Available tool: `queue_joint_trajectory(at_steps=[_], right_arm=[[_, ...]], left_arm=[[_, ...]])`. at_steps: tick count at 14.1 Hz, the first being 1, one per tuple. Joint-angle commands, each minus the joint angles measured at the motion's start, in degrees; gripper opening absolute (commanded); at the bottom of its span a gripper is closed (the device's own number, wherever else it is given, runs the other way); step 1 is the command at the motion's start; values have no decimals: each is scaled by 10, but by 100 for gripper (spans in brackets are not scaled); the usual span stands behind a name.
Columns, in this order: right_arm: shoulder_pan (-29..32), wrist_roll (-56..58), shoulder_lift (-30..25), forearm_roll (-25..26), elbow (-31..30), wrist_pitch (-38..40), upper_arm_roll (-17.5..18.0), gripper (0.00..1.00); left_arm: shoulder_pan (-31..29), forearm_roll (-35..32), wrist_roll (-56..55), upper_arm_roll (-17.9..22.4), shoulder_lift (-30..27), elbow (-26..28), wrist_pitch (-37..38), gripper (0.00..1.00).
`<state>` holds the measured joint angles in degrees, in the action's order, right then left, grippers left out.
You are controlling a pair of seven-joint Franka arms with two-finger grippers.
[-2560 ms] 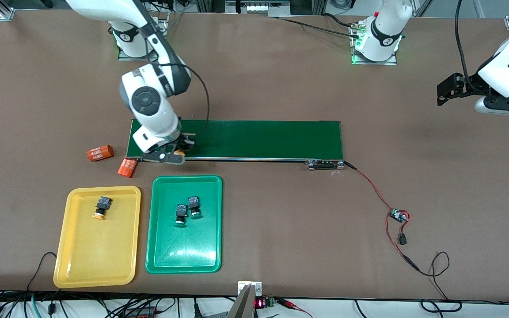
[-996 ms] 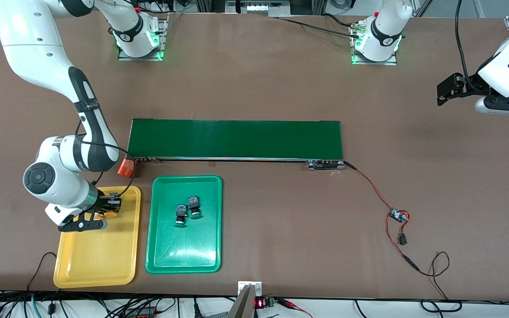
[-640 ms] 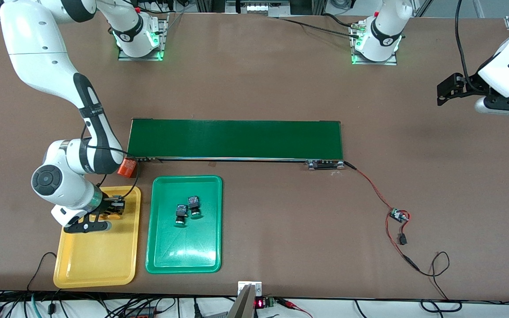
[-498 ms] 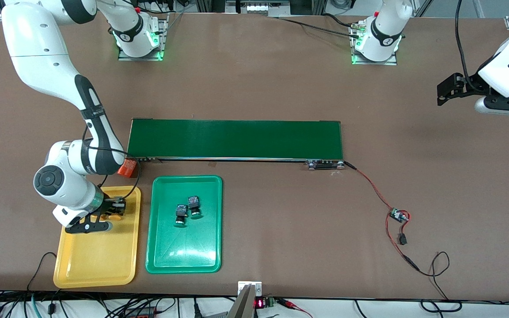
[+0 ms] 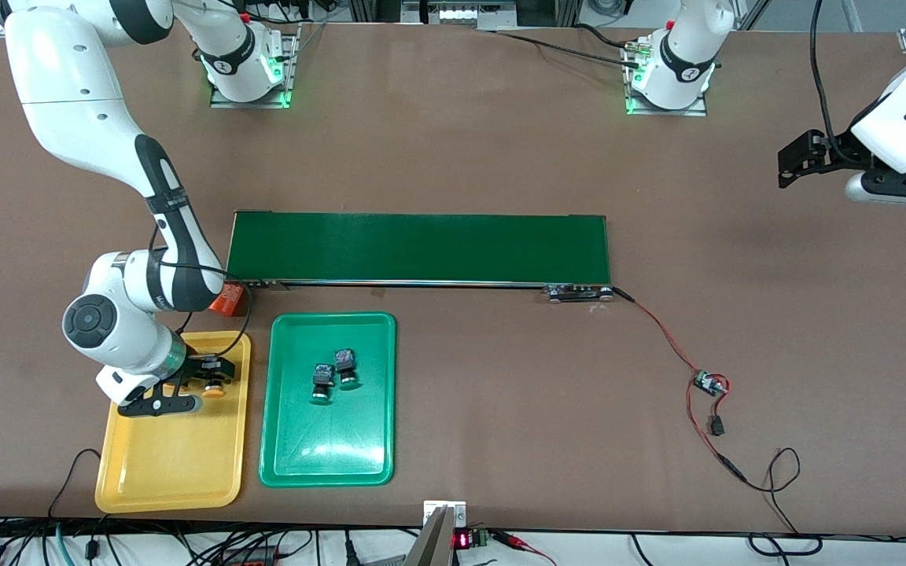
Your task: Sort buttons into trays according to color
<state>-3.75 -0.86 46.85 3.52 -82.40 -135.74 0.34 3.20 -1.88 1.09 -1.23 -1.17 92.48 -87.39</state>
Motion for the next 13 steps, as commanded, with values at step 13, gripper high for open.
queue_joint_trajectory(at_steps=[13], right_arm=[[30, 12, -105, -7, 18, 189, 6, 100]], left_arm=[[-1, 4, 8, 3, -5, -6, 15, 100]])
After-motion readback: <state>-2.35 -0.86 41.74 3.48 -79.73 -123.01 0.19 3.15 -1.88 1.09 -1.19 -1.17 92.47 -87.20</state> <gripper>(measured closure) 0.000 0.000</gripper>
